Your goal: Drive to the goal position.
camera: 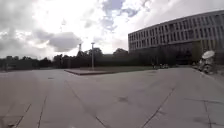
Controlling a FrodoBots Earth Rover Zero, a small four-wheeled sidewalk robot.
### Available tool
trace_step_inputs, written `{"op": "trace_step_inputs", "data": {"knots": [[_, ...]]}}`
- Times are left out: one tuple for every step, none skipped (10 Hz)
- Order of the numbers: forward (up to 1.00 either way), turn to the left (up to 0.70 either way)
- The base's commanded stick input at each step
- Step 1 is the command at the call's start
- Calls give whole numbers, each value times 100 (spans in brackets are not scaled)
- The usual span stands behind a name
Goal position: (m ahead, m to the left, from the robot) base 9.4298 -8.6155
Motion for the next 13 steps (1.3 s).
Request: {"op": "trace_step_inputs", "data": {"knots": [[70, 0], [70, 0], [70, 0], [70, 0], [70, 0], [70, -8], [70, -21], [70, -21], [70, -22], [70, -22], [70, -22], [70, -22], [70, -22]]}}
